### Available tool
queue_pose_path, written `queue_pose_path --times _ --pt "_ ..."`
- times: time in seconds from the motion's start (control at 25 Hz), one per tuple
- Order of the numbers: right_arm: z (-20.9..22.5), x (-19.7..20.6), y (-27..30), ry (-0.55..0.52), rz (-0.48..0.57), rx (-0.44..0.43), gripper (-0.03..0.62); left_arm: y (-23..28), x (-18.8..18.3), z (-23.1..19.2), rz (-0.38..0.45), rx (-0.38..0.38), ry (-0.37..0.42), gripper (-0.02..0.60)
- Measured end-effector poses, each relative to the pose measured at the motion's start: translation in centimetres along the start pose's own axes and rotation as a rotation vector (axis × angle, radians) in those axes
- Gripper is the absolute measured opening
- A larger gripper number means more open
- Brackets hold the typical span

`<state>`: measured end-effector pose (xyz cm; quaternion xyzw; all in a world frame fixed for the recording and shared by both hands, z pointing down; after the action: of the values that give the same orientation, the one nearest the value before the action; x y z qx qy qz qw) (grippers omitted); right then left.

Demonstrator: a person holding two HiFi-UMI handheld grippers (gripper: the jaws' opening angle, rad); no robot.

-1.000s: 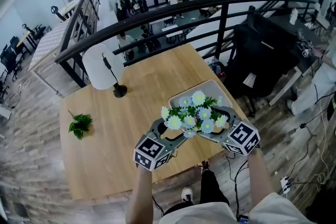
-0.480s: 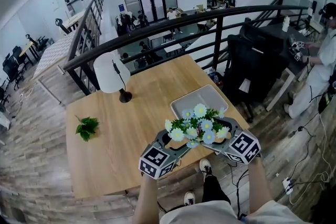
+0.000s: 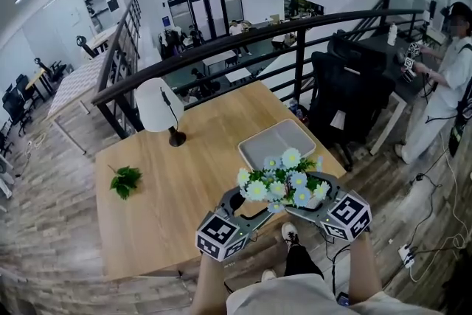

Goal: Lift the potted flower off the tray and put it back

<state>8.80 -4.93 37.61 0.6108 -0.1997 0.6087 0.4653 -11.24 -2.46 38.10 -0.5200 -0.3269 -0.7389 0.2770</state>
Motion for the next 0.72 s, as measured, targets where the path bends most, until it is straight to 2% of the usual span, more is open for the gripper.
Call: queue_pose_path --times 0.12,0.4,0.72 --pt "-1.1 0.1 -0.9 -0.003 -0.010 0.021 0.419 -0.6 -0.5 1.0 0.008 0.003 0.035 0.328" --pt "-2.4 0.2 -2.3 0.024 0.023 0.036 0.419 -1.6 -0.9 2.2 0.089 -0.013 0.054 0.325" --pt "-2.4 -0.2 -2.5 0.016 0.038 0.046 0.419 -1.5 -1.1 2.1 0.109 -0.010 0.052 0.324"
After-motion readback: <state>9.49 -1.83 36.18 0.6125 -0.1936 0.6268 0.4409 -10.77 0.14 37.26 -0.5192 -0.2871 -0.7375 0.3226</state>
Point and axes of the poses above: the fingertips, and each gripper's own axes: y forward along the fingers, z to its right, x out of its underside, the point moved 9 cm from there along -y, backward along the fingers, and after that the axes turned 14 degrees about y, right-handed, at the moved point
